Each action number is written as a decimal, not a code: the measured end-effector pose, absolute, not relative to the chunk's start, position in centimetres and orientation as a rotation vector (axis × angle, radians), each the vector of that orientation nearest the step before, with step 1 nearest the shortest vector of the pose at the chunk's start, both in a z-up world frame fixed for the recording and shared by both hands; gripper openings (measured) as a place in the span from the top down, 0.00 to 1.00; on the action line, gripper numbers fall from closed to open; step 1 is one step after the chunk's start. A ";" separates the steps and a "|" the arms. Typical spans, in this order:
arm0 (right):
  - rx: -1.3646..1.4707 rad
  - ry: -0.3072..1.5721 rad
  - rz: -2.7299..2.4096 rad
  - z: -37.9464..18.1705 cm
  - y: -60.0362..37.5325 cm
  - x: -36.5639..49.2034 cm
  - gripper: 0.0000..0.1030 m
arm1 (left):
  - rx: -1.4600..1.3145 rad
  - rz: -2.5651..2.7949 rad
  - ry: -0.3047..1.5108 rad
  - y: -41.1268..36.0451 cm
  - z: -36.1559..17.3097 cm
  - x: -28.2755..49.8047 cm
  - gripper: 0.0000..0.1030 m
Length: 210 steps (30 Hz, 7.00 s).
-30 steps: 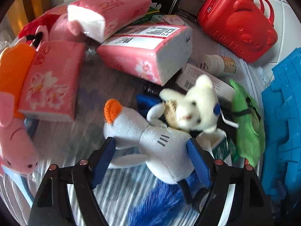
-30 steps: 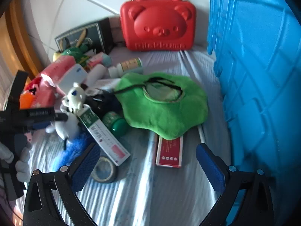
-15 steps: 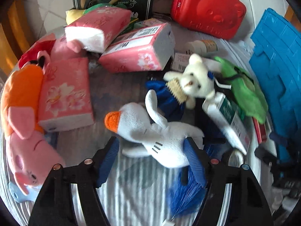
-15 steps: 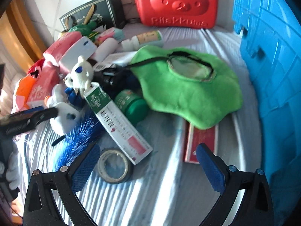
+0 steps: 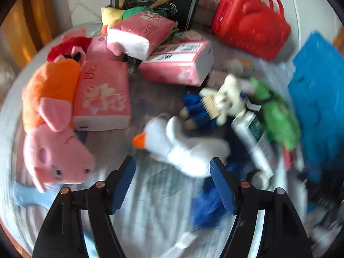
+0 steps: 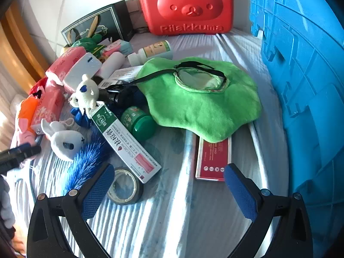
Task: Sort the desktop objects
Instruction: 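Grasp the white plush duck with the left tool while the right tool grasps the black tape roll, then carry the duck and tape roll into the blue crate and release both, then withdraw both tools from the crate back over the table, then grasp the white teddy bear with the left tool while the right tool grasps the green-white cream box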
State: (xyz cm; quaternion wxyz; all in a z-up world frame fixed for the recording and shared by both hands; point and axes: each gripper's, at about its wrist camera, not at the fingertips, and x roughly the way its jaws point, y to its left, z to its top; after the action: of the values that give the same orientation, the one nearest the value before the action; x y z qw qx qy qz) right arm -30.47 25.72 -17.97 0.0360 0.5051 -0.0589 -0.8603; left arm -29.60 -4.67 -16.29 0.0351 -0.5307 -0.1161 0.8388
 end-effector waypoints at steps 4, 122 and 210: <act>1.554 -0.173 -2.638 -18.1 25.6 -30.4 0.00 | -1.740 2.495 -0.702 -4.5 -19.4 -32.2 0.31; 1.051 0.054 -3.390 2.0 57.2 -11.8 0.45 | -0.726 2.441 0.341 42.9 6.9 -12.9 0.45; 1.587 -0.064 -2.832 -15.4 22.7 -30.3 0.00 | -1.320 2.479 0.281 3.3 -21.2 -37.4 0.22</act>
State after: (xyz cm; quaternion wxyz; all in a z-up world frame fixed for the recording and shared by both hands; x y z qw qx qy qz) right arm -30.35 22.70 -15.35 -0.0528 0.4881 -0.0196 -0.8710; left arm -37.39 3.35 -21.19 0.1590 -0.4618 0.0983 0.8671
